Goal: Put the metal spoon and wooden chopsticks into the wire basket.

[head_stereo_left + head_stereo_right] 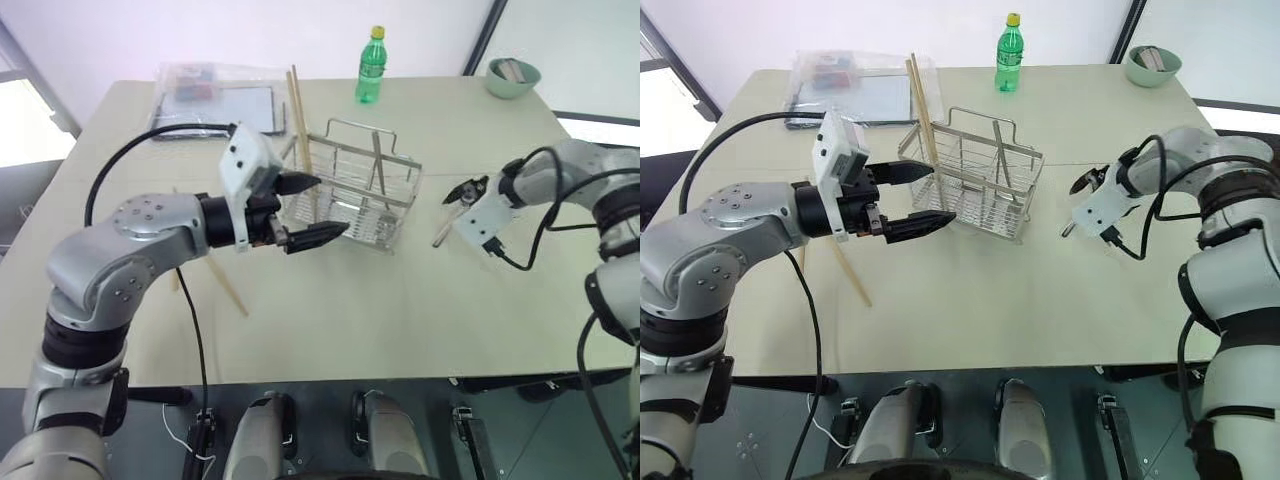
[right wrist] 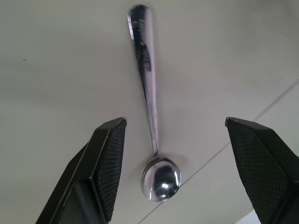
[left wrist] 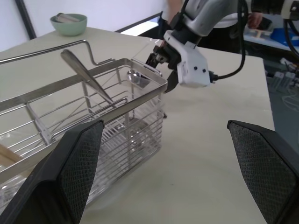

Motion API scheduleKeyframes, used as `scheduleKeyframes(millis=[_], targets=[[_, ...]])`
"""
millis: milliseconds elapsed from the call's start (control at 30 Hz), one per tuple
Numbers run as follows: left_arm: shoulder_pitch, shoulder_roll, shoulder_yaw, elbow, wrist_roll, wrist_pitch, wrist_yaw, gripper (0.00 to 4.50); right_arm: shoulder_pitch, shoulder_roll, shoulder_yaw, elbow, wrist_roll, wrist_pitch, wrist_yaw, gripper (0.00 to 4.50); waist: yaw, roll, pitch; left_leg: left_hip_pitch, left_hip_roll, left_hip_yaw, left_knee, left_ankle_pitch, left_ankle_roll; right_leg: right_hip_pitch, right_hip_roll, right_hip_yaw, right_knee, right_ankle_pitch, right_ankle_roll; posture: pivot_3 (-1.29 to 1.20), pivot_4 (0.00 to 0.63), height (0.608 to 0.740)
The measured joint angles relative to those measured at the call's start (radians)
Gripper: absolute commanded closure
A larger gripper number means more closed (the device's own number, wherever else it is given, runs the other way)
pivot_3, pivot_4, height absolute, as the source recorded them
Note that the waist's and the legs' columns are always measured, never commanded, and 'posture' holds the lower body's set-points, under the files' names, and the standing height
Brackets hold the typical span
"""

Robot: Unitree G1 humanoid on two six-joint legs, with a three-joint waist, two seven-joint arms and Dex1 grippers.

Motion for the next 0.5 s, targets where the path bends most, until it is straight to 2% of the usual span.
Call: scheduleKeyframes(millis=[100,267,500], targets=[[0.000,0.022,0.000,-0.025,-0.027,0.026,-0.032,0.06,-0.028,0.034,0.095,0.032,-0.115,0.009,-0.110,1.02,0.000,0.000,0.000,0.000,0.000,0.000,0.000,0.000,0.000,0.000,0.000,0.000,0.000,0.000,0.000,0.00,0.150,0.707],[-0.004,0.022,0.003,-0.039,-0.032,0.039,-0.028,0.06,-0.050,0.098,0.180,0.071,-0.215,0.065,-0.237,1.02,0.002,0.000,0.000,0.000,0.000,0.000,0.000,0.001,-0.001,0.000,0.001,0.000,0.001,0.000,0.000,0.00,0.150,0.707],[-0.009,0.010,0.014,-0.044,-0.045,0.041,0.008,0.06,-0.070,0.144,0.191,0.117,-0.225,0.202,-0.235,1.02,0.001,0.000,0.000,0.000,0.000,-0.001,0.000,0.001,-0.001,0.001,0.001,0.000,0.001,0.000,0.000,0.00,0.150,0.707]])
